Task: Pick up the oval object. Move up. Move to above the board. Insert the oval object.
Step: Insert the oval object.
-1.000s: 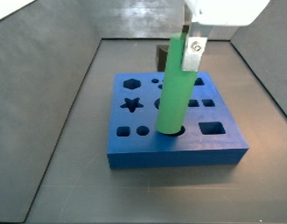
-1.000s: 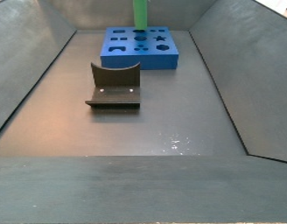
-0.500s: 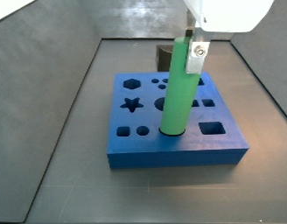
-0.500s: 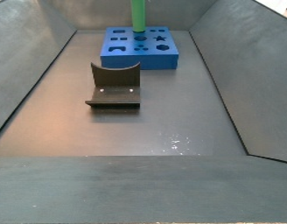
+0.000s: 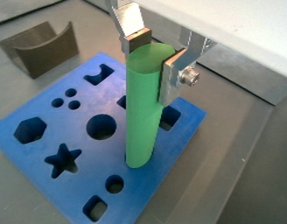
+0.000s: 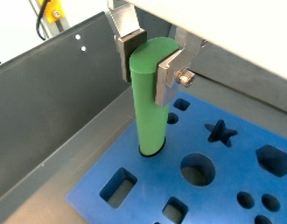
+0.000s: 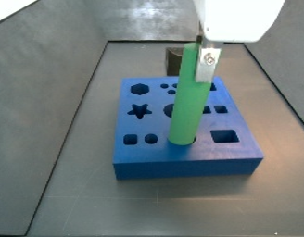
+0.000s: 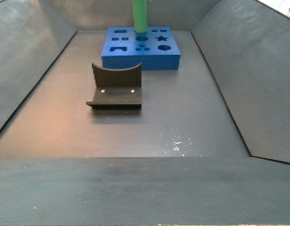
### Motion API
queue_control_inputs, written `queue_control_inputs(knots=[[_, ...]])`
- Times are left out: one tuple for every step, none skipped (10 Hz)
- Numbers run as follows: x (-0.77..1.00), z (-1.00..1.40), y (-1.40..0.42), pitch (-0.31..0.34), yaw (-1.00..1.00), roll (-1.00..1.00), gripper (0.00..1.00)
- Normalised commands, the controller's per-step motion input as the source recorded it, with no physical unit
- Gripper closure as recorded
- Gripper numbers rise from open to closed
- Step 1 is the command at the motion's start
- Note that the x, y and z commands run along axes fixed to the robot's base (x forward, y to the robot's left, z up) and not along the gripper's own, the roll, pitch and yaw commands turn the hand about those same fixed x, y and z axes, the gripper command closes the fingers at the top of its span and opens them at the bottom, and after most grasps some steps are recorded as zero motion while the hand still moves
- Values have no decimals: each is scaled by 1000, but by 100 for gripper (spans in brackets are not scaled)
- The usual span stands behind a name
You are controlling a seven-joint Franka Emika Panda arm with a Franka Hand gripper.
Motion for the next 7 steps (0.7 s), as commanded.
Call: queue_control_inputs(knots=[[0, -406, -309, -26, -243, 67, 100], [0, -409, -180, -43, -163, 69, 100], [0, -494, -143, -27, -143, 80, 100], [0, -649, -171, -6, -146, 124, 100], [51, -726, -149, 0, -94, 159, 100], [0, 0, 0, 0, 0, -9, 100], [0, 0, 0, 0, 0, 0, 100]])
